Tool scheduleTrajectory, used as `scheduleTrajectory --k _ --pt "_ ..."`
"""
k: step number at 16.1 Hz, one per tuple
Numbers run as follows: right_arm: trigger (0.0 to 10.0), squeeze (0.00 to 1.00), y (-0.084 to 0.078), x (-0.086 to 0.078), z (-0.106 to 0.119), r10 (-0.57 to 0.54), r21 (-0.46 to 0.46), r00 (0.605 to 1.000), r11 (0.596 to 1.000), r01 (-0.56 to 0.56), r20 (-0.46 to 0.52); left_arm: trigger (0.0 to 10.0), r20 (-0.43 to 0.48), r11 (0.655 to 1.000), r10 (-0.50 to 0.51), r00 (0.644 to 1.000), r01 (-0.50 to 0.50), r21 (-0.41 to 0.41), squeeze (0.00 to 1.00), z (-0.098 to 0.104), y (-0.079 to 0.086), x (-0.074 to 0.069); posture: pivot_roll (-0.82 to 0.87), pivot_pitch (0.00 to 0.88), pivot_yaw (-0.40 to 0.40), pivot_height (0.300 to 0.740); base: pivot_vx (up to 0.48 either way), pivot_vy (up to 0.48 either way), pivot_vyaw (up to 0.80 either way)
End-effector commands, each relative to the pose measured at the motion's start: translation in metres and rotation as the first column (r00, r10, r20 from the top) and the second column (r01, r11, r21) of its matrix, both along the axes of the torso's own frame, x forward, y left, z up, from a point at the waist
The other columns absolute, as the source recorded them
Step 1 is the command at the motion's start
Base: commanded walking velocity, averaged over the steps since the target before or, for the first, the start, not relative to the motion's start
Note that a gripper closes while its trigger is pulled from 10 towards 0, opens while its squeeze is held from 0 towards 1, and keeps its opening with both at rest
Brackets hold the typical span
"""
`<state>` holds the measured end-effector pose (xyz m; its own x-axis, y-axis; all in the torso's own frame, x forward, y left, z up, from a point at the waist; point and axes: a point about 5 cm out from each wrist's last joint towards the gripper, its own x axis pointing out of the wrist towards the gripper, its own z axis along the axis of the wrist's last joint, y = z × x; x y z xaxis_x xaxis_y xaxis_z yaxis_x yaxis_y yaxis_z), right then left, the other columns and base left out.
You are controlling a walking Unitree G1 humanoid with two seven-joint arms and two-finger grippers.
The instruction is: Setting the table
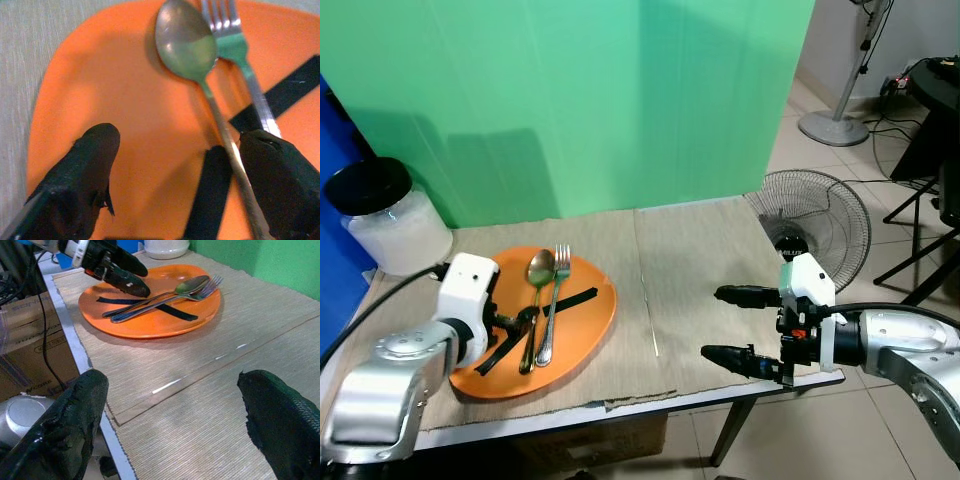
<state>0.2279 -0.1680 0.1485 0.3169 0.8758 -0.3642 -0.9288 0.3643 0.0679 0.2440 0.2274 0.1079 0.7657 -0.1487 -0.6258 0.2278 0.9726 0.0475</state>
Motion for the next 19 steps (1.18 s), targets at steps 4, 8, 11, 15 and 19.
scheduleTrajectory --k 4,8,11,15,19 --pt "10.0 0.00 0.003 0.001 0.004 0.029 -0.004 0.999 1.000 -0.029 0.020 3.4 0.028 1.000 -0.009 1.000 0.009 0.003 0.00 -0.002 -0.007 0.012 -0.10 0.000 0.060 0.740 0.000 0.000 0.00" --pt "10.0 0.00 0.003 0.000 0.004 0.034 -0.010 0.999 0.999 -0.034 0.016 2.2 -0.023 1.000 -0.022 0.999 0.023 0.020 0.00 -0.010 -0.007 0.015 -0.11 0.000 0.063 0.740 0.000 0.000 0.00" --pt "10.0 0.00 0.003 -0.001 0.003 0.039 -0.012 0.999 0.999 -0.039 0.013 0.0 -0.057 0.999 -0.018 0.998 0.020 0.034 0.00 -0.012 -0.003 0.010 -0.10 0.000 0.063 0.740 0.000 0.000 0.00" --pt "10.0 0.00 0.004 -0.002 0.003 0.070 -0.012 0.998 0.997 -0.070 0.002 0.0 -0.086 0.999 -0.027 0.996 0.031 0.040 0.00 -0.013 0.000 0.005 -0.10 0.000 0.063 0.740 0.000 0.000 0.00" --pt "10.0 0.00 0.006 -0.007 0.003 0.144 -0.031 0.989 0.989 -0.143 0.039 0.0 -0.091 0.999 -0.024 0.996 0.028 0.045 0.00 -0.012 0.005 0.005 -0.10 0.000 0.063 0.740 0.000 0.000 0.00"
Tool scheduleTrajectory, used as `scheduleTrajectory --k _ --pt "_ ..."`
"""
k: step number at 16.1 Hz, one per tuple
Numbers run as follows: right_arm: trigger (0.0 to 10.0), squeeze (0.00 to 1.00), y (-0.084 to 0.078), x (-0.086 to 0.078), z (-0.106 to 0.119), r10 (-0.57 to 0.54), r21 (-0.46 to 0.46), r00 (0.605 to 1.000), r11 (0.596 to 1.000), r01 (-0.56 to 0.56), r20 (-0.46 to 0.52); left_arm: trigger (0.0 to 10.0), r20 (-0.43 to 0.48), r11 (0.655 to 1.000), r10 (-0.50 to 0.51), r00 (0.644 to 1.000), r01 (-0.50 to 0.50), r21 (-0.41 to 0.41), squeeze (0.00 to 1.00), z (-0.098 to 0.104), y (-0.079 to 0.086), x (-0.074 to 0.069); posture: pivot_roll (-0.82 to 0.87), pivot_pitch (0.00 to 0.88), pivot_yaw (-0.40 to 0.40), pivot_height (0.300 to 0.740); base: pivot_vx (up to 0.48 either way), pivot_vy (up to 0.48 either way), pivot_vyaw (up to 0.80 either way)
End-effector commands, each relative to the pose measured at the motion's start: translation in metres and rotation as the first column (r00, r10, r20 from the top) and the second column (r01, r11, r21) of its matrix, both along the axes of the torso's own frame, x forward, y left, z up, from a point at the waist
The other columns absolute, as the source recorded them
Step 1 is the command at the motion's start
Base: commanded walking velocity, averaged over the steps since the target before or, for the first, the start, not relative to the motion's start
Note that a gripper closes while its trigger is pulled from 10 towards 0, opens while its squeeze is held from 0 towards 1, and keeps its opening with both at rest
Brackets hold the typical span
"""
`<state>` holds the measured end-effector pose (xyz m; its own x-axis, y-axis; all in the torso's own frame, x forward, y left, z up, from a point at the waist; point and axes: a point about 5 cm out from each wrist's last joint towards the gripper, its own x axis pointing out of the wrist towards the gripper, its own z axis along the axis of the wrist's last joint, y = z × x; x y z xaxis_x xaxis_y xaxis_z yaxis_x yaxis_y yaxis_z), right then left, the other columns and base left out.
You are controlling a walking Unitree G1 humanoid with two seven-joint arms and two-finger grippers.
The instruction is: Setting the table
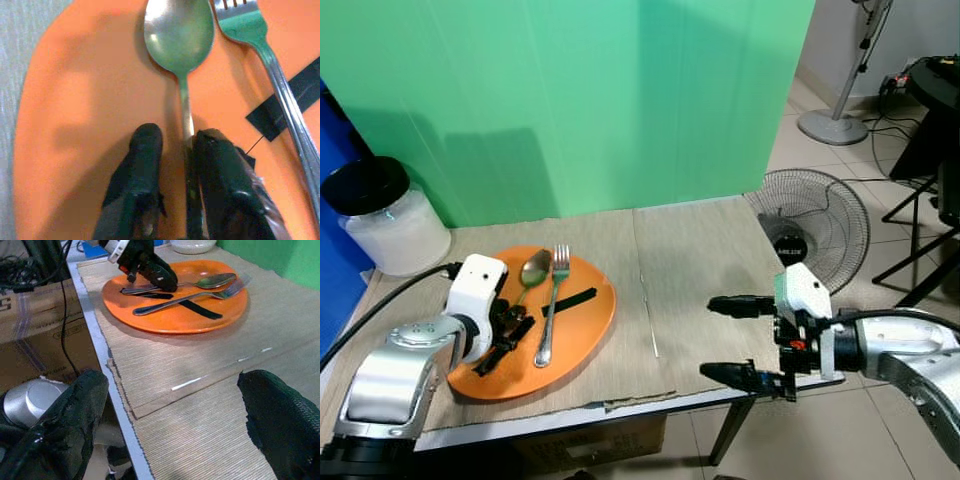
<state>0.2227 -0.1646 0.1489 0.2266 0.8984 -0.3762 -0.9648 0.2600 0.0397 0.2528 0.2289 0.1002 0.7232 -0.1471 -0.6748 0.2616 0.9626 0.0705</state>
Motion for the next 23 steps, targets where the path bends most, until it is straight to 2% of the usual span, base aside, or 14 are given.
scheduleTrajectory --k 1,6,10,13,14,16,19,20,21,22,23 --pt "10.0 0.00 0.003 -0.002 0.002 0.034 -0.006 0.999 0.999 -0.034 0.017 0.0 -0.028 1.000 0.012 1.000 -0.011 0.006 0.00 -0.003 0.004 -0.003 -0.10 0.000 0.066 0.740 0.000 0.000 0.00" --pt "10.0 0.00 0.008 -0.002 0.001 0.027 0.017 1.000 0.999 -0.028 0.009 0.0 -0.008 0.999 -0.004 1.000 0.003 -0.033 0.00 0.001 0.003 -0.004 -0.09 0.000 0.071 0.740 0.000 0.000 0.00" --pt "10.0 0.00 0.011 -0.003 -0.001 0.018 0.031 1.000 0.999 -0.018 0.007 0.0 0.028 0.997 0.026 0.999 -0.024 -0.070 0.00 0.005 0.004 -0.006 -0.08 0.000 0.076 0.740 0.000 0.000 0.00" --pt "10.0 0.00 0.013 0.004 0.001 -0.082 0.095 0.996 0.992 0.080 0.017 0.0 0.093 0.990 0.058 0.994 -0.046 -0.135 0.00 0.019 0.006 -0.008 -0.07 0.000 0.091 0.740 0.000 0.000 0.00" --pt "10.0 0.00 0.013 0.005 0.003 -0.119 0.125 0.993 0.985 0.115 0.022 0.0 0.139 0.988 0.059 0.989 -0.037 -0.152 0.00 0.027 0.007 -0.010 -0.07 0.000 0.097 0.740 0.000 0.000 0.00" --pt "10.0 0.00 0.015 0.003 0.006 -0.171 0.167 0.985 0.972 0.164 0.026 0.0 0.230 0.979 0.065 0.971 -0.017 -0.204 0.00 0.045 0.005 -0.013 -0.07 0.000 0.107 0.740 0.000 0.000 0.00" --pt "10.0 0.00 0.014 0.003 0.006 -0.295 0.209 0.955 0.935 0.285 0.015 0.0 0.348 0.975 0.031 0.937 0.049 -0.219 0.00 0.070 -0.007 -0.018 -0.08 0.000 0.112 0.740 0.000 0.000 0.00" --pt "10.0 0.00 0.012 0.009 0.007 -0.416 0.245 0.909 0.882 0.402 0.006 0.0 0.464 0.964 -0.038 0.885 0.155 -0.216 0.00 0.087 -0.027 -0.018 -0.08 0.000 0.112 0.740 0.000 0.000 0.00" --pt "10.0 0.00 0.011 0.012 0.009 -0.494 0.283 0.869 0.835 0.471 0.011 0.0 0.552 0.947 -0.086 0.829 0.240 -0.213 0.00 0.099 -0.046 -0.020 -0.08 0.000 0.111 0.740 0.000 0.000 0.00" --pt "10.0 0.00 0.009 0.016 0.009 -0.582 0.302 0.813 0.778 0.551 0.016 4.9 0.617 0.940 -0.090 0.782 0.271 -0.206 0.00 0.105 -0.062 -0.019 -0.09 0.000 0.110 0.740 0.000 0.000 0.00" --pt "10.0 0.00 0.009 0.016 0.009 -0.582 0.302 0.813 0.778 0.551 0.016 4.9 0.617 0.940 -0.090 0.782 0.271 -0.206 0.00 0.105 -0.062 -0.019 -0.09 0.000 0.110 0.740 0.000 0.000 0.00"
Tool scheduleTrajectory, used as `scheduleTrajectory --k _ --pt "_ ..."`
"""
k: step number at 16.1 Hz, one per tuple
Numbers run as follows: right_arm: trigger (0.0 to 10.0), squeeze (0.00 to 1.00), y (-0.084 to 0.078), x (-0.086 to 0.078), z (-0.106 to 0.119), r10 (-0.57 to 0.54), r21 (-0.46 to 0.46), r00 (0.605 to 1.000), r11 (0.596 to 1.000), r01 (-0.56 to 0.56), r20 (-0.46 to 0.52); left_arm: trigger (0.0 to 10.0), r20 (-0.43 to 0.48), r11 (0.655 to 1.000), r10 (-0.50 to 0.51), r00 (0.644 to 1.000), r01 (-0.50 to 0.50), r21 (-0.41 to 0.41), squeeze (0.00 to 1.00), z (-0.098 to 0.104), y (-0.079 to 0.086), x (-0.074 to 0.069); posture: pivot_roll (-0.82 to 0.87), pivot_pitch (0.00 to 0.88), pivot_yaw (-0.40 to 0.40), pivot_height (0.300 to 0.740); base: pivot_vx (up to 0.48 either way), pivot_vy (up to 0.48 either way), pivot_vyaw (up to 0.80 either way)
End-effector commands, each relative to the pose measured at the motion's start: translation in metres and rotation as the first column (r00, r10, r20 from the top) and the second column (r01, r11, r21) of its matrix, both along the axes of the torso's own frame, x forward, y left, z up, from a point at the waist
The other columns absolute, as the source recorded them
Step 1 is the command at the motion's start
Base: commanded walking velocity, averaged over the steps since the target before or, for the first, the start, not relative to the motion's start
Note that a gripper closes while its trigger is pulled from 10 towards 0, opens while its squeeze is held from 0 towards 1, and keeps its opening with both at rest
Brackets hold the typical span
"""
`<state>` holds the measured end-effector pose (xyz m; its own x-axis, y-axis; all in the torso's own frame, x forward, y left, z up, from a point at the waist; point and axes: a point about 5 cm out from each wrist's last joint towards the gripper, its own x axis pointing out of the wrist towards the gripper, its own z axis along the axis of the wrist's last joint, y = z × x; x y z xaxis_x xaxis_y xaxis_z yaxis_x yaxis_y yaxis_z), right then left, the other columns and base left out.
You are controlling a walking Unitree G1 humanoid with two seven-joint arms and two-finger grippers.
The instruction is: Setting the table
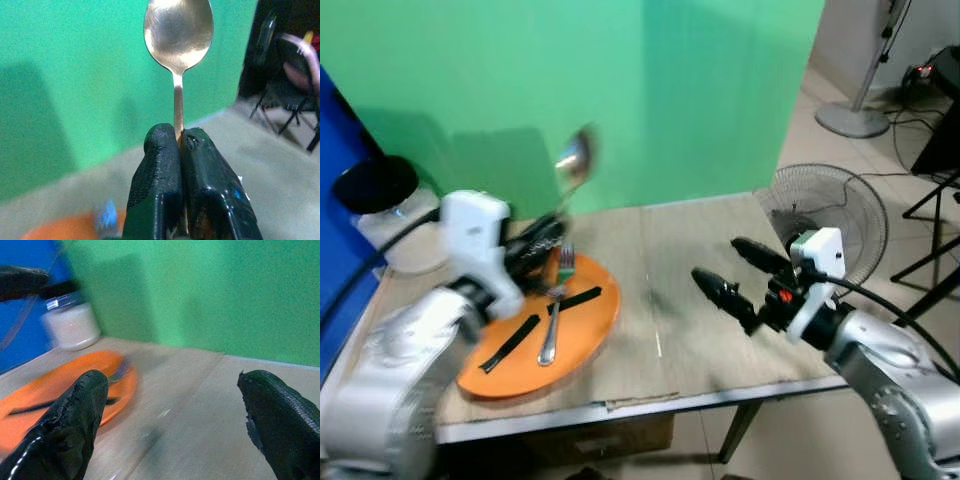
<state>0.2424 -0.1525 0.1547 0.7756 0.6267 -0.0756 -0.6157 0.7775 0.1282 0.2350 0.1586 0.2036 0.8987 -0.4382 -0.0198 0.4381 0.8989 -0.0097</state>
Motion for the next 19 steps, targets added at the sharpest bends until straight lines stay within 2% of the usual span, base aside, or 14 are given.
scheduleTrajectory --k 1,3,4,7,9,11,13,16,19 --pt "10.0 0.00 -0.009 0.004 0.006 -0.148 -0.002 0.988 0.989 0.148 0.040 10.0 0.044 0.999 0.048 0.998 -0.048 0.008 0.00 0.003 -0.003 0.002 -0.10 0.000 0.112 0.740 0.000 0.000 -0.77" --pt "10.0 0.00 -0.016 0.005 0.010 -0.285 0.023 0.956 0.959 0.284 0.075 10.0 0.062 0.995 0.093 0.994 -0.094 0.019 0.00 0.000 -0.011 0.004 -0.11 0.000 0.113 0.740 0.000 0.000 -0.78" --pt "10.0 0.00 -0.016 0.000 0.010 -0.324 0.011 0.943 0.946 0.324 0.078 10.0 0.080 0.990 0.120 0.990 -0.125 0.072 0.00 -0.007 -0.016 0.003 -0.12 0.000 0.107 0.740 0.000 0.000 -0.79" --pt "10.0 0.00 -0.017 -0.009 0.004 -0.378 -0.031 0.925 0.925 0.380 0.038 10.0 0.095 0.977 0.175 0.980 -0.185 0.102 0.00 -0.023 -0.023 0.001 -0.14 0.000 0.104 0.740 0.000 0.000 -0.80" --pt "10.0 0.00 -0.017 -0.011 0.002 -0.396 -0.038 0.918 0.917 0.397 0.022 10.0 0.100 0.970 0.204 0.974 -0.215 0.114 0.00 -0.028 -0.023 0.000 -0.14 0.000 0.103 0.740 0.000 0.000 -0.80" --pt "10.0 0.00 -0.017 -0.017 -0.001 -0.409 -0.069 0.912 0.910 0.409 0.009 10.0 0.073 0.946 0.299 0.952 -0.305 0.106 0.00 -0.038 -0.016 -0.007 -0.15 0.000 0.088 0.740 0.000 0.000 -0.79" --pt "10.0 0.00 -0.017 -0.018 -0.002 -0.411 -0.074 0.912 0.909 0.410 0.003 10.0 0.065 0.941 0.319 0.946 -0.324 0.098 0.00 -0.039 -0.014 -0.010 -0.14 0.000 0.083 0.740 0.000 0.000 -0.80" --pt "10.0 0.00 -0.022 -0.018 -0.003 -0.433 -0.073 0.901 0.900 0.430 -0.022 10.0 0.109 0.919 0.365 0.925 -0.376 0.119 0.00 -0.041 -0.005 -0.020 -0.14 0.000 0.077 0.740 0.000 0.000 -0.79" --pt "10.0 0.00 -0.023 -0.018 -0.003 -0.421 -0.091 0.907 0.904 0.417 -0.020 10.0 0.105 0.909 0.394 0.913 -0.404 0.104 0.00 -0.044 -0.004 -0.025 -0.14 0.000 0.070 0.740 0.000 0.000 -0.80"
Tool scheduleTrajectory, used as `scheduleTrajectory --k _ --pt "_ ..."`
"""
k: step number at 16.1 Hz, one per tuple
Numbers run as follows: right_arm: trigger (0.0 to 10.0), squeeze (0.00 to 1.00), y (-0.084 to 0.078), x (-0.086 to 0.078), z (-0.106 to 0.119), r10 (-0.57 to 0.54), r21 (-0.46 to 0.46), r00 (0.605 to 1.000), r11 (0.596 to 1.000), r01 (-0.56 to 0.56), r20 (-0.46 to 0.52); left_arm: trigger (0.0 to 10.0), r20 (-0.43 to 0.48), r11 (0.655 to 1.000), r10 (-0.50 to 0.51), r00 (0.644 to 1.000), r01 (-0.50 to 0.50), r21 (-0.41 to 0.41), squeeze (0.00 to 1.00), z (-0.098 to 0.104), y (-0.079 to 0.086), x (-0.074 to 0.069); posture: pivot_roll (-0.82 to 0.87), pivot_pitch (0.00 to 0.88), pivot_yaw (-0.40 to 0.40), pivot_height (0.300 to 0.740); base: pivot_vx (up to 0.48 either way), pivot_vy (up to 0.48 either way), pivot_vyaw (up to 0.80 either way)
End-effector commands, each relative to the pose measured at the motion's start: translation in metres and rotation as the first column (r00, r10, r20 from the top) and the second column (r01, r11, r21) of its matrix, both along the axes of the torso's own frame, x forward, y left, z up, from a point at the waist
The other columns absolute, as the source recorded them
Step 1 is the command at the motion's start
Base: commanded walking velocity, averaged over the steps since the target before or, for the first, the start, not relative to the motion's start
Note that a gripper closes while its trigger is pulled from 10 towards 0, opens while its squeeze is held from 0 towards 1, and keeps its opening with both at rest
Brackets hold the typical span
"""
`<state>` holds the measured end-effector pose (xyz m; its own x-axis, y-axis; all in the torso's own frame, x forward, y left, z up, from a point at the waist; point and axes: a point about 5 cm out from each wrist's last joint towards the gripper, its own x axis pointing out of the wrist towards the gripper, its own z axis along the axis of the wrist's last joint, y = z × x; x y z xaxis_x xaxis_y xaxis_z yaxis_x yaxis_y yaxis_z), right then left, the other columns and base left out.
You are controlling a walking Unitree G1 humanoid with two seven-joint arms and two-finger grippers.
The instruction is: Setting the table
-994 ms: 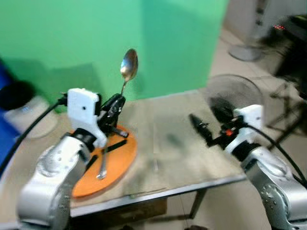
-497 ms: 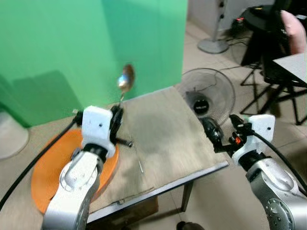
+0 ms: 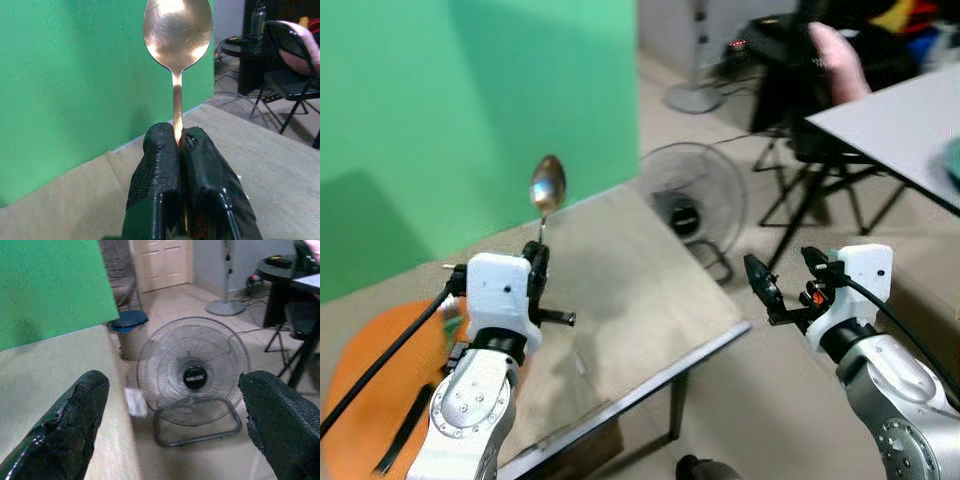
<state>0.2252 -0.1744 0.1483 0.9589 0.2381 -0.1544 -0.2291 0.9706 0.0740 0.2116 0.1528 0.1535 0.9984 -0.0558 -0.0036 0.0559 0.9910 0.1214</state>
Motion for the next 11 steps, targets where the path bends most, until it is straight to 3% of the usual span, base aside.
scheduleTrajectory --k 1,7,11 --pt "10.0 0.00 0.0005 -0.0013 0.0028 0.013 -0.012 1.000 1.000 -0.013 0.003 10.0 0.029 1.000 0.022 0.999 -0.022 0.003 0.00 0.0043 0.0011 -0.0032 -0.13 0.000 0.062 0.740 0.000 0.000 -0.80" --pt "10.0 0.00 0.0047 0.0017 0.0019 0.050 -0.029 0.999 0.998 -0.050 -0.007 10.0 0.062 0.997 0.071 0.996 -0.071 -0.007 0.00 0.0068 0.0044 -0.0021 -0.12 0.000 0.054 0.740 0.000 0.000 -0.80" --pt "10.0 0.00 0.0049 0.0024 0.0022 0.040 -0.038 0.999 0.998 -0.040 -0.003 10.0 0.067 0.997 0.072 0.995 -0.072 -0.009 0.00 0.0076 0.0040 0.0035 -0.13 0.000 0.068 0.740 0.000 -0.400 -0.80"
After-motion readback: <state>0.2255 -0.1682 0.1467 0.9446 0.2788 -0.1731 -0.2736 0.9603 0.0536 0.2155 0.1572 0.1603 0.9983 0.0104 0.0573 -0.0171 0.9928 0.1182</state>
